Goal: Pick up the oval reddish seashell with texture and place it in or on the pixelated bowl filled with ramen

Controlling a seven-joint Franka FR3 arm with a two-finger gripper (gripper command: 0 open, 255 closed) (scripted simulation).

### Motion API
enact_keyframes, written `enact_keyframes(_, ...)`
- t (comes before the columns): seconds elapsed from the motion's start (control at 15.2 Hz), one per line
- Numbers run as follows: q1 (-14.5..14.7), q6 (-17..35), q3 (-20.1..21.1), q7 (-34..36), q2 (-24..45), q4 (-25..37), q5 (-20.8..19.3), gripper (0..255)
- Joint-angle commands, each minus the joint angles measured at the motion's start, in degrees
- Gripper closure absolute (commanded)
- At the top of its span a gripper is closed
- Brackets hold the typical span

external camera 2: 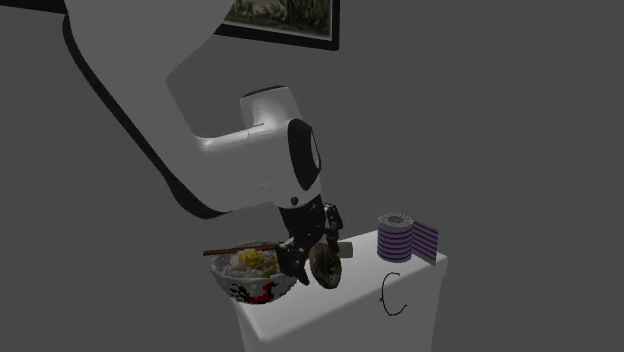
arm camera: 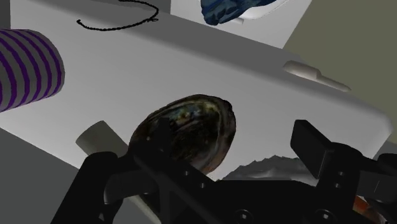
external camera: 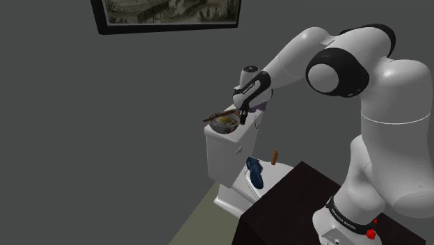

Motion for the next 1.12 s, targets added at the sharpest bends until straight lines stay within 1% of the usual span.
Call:
enact_keyframes(0.0, 0.54, 0.97, -0.33, 0.78, 1.61, 0.18, -0.65, 0)
enact_keyframes(0.2, -1.80, 2.46, 1.79, -0.29, 3.49, 0.77, 0.89, 0)
enact_keyframes(0.26, -3.01, 3.22, 2.89, -0.81, 4.47, 1.12, 1.64, 0)
enact_keyframes(0.79, -3.02, 3.22, 2.89, -0.81, 4.47, 1.12, 1.64, 0)
enact_keyframes(0.86, -3.02, 3.23, 2.89, -0.82, 4.46, 1.12, 1.64, 255)
enact_keyframes(1.06, -3.06, 3.22, 2.91, -0.84, 4.49, 1.15, 1.65, 255)
